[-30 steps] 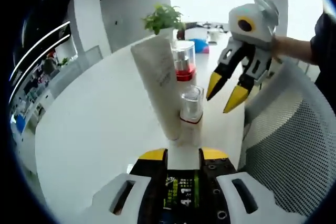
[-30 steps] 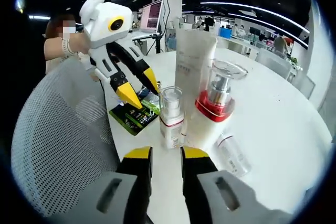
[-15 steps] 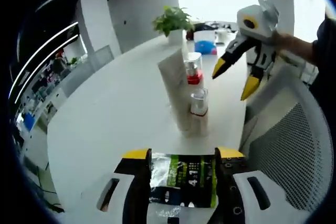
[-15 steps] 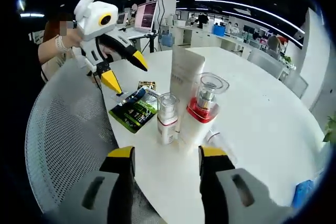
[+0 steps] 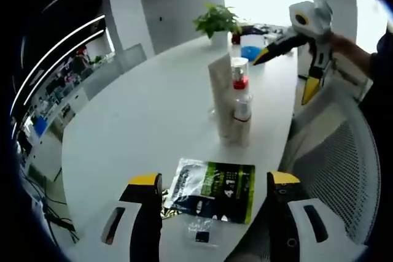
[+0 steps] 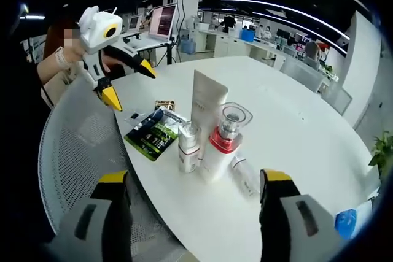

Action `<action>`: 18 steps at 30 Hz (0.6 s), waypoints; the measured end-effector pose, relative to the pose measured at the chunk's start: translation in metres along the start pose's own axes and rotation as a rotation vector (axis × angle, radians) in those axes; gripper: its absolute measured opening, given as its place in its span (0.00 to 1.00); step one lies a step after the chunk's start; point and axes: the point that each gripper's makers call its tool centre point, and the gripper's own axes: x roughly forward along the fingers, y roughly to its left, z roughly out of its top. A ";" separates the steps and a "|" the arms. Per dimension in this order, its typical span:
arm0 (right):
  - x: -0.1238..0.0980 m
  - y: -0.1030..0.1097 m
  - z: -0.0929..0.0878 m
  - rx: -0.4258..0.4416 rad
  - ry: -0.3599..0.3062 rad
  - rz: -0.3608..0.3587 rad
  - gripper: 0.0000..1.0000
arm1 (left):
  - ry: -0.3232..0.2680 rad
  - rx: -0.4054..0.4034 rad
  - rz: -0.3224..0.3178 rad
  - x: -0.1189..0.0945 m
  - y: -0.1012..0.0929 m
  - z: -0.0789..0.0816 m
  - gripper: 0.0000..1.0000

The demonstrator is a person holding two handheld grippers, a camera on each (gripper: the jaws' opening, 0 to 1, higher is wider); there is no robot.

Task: Arrange the skincare products in the storage area until every visible bottle or jar stands upright without overlapping.

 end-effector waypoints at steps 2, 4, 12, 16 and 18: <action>0.000 0.000 0.001 -0.008 0.005 0.001 0.93 | -0.003 -0.004 0.002 -0.002 0.000 0.000 0.72; 0.000 -0.002 0.002 -0.015 0.013 0.003 0.97 | 0.001 -0.002 0.008 -0.004 0.000 -0.001 0.76; 0.003 -0.008 0.004 -0.048 0.041 0.016 0.99 | -0.009 0.016 0.034 -0.007 -0.006 0.002 0.86; 0.009 -0.015 0.003 -0.061 0.054 0.025 0.99 | 0.006 0.013 0.024 -0.007 -0.001 -0.004 0.90; 0.011 -0.019 0.002 -0.062 0.064 0.030 0.99 | 0.013 0.015 0.015 -0.007 -0.001 -0.006 0.92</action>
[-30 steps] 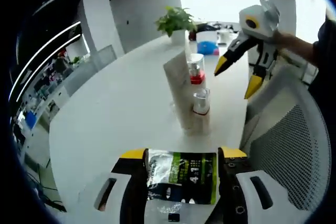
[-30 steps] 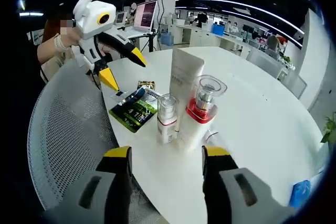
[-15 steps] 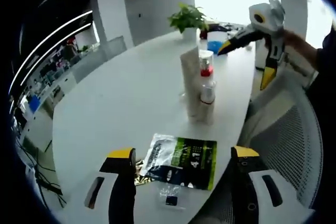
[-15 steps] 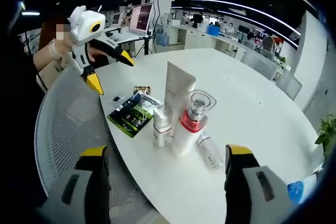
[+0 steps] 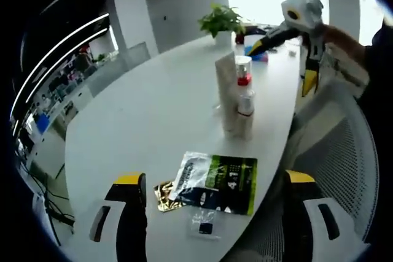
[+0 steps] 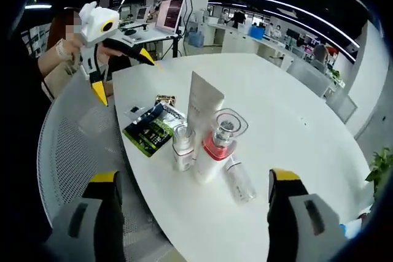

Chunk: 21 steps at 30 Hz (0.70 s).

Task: Arrange the skincare products in the storage area until every visible bottle or jar stands upright without overlapping.

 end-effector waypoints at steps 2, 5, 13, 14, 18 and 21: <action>0.003 -0.002 -0.001 0.000 0.006 0.011 0.99 | 0.001 -0.002 -0.002 0.001 0.001 -0.001 0.94; 0.007 -0.007 -0.005 0.006 0.021 0.022 0.99 | -0.026 0.009 0.005 0.002 0.005 0.000 0.97; 0.019 -0.030 -0.021 -0.008 0.085 0.026 0.99 | -0.030 -0.001 -0.023 0.004 0.003 -0.002 0.97; 0.020 -0.033 -0.024 -0.010 0.095 0.024 0.99 | -0.034 -0.002 -0.021 0.004 0.004 -0.001 0.97; 0.028 -0.043 -0.040 -0.033 0.160 0.048 0.96 | -0.031 -0.013 -0.036 0.005 0.003 -0.002 0.97; 0.034 -0.051 -0.049 -0.043 0.193 0.051 0.91 | -0.025 -0.009 -0.034 0.006 0.003 -0.002 0.97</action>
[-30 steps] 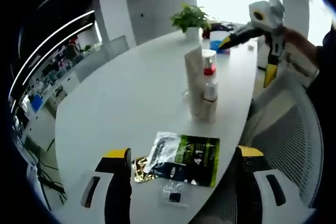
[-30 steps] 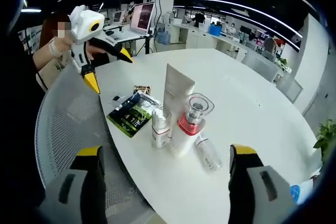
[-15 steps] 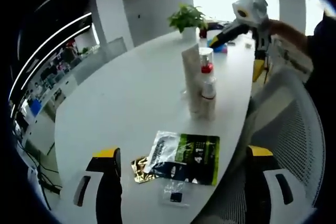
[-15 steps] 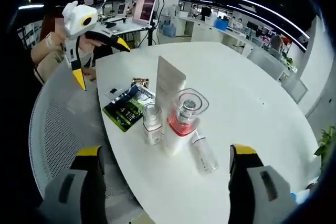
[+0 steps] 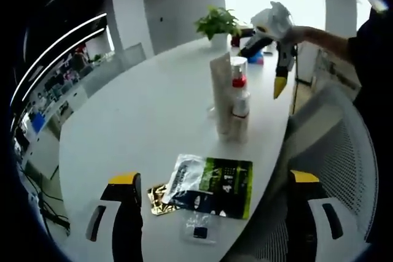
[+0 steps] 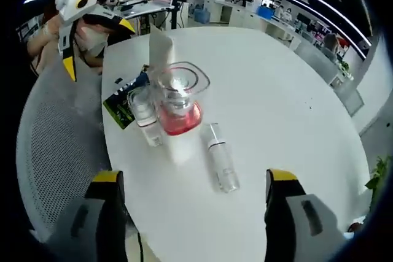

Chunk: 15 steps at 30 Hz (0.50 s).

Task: Arrange the skincare products in the storage area until every visible bottle or jar stands upright without overlapping.

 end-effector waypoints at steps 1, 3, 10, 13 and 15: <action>0.002 -0.002 -0.001 0.000 0.003 0.001 0.90 | 0.000 -0.002 -0.001 0.000 0.000 0.000 0.97; 0.006 -0.005 -0.002 -0.009 0.013 0.014 0.84 | -0.001 -0.004 -0.001 0.000 0.000 0.000 0.97; 0.026 -0.017 -0.007 -0.044 0.058 0.043 0.61 | 0.002 -0.008 0.006 0.000 0.000 -0.001 0.97; 0.034 -0.019 -0.011 -0.060 0.078 0.064 0.52 | 0.002 -0.007 0.001 0.000 -0.001 -0.001 0.97; 0.038 -0.019 -0.012 -0.083 0.098 0.083 0.45 | 0.006 -0.009 0.000 0.000 -0.002 -0.003 0.97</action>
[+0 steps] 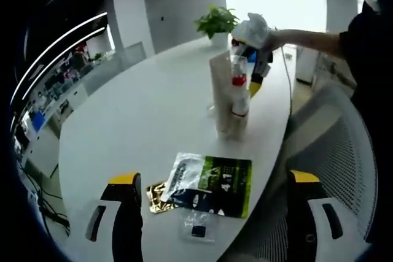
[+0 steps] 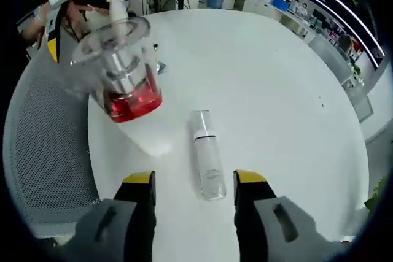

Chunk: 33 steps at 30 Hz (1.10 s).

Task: Arrange the skincare products in the storage area until every visible bottle or jar stands upright without overlapping.

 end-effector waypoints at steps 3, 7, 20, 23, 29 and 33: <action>0.008 -0.004 0.000 -0.002 0.019 0.016 0.41 | 0.004 -0.002 -0.005 0.000 -0.001 -0.002 0.97; 0.017 -0.008 -0.002 0.020 0.047 0.046 0.40 | 0.008 -0.009 -0.001 0.001 0.000 -0.004 0.97; 0.038 -0.010 -0.012 0.022 0.136 0.098 0.33 | 0.022 -0.033 -0.006 0.002 -0.002 -0.008 0.97; 0.040 -0.010 -0.014 0.016 0.154 0.102 0.32 | 0.019 -0.033 -0.016 0.004 -0.004 -0.007 0.97; 0.043 -0.013 -0.015 0.018 0.169 0.099 0.27 | 0.018 -0.033 -0.032 0.006 -0.010 -0.006 0.97; 0.043 -0.016 -0.016 0.024 0.176 0.089 0.23 | 0.016 -0.036 -0.035 0.006 -0.011 -0.006 0.97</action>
